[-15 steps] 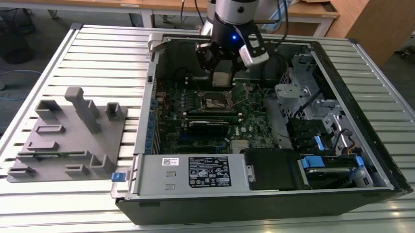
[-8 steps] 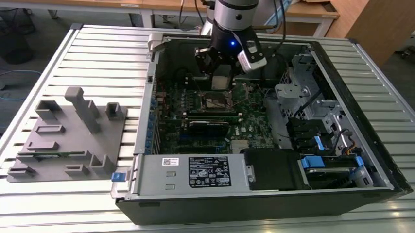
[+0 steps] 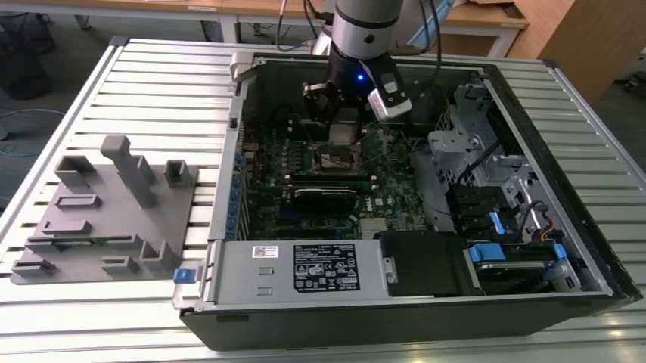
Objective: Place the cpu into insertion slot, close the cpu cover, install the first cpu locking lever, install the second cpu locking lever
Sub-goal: 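Place the cpu into insertion slot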
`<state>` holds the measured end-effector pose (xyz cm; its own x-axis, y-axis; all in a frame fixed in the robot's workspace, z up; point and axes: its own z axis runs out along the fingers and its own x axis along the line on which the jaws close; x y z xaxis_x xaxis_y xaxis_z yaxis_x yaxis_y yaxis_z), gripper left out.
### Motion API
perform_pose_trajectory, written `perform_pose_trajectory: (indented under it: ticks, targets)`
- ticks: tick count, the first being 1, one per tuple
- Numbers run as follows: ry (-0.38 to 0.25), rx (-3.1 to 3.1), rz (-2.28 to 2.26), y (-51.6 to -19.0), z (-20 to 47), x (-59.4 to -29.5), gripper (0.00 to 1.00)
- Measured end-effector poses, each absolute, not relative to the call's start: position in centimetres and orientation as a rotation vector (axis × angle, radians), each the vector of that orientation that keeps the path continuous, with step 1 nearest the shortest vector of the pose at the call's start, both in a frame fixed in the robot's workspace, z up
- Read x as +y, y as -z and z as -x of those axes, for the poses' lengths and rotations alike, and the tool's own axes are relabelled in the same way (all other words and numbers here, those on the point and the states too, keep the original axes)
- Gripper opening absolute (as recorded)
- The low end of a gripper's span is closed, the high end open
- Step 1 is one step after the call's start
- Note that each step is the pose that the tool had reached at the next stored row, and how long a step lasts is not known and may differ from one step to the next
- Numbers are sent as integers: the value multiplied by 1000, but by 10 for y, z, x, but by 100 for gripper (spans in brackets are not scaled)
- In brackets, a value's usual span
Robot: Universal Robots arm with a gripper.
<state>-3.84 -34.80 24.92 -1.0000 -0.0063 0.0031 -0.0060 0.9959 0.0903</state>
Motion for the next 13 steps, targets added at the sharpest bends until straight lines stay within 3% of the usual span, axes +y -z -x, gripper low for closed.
perform_pose_trajectory:
  ticks: [13]
  targets:
    - [142, -3135, -18, -229, 38, -348, 54]
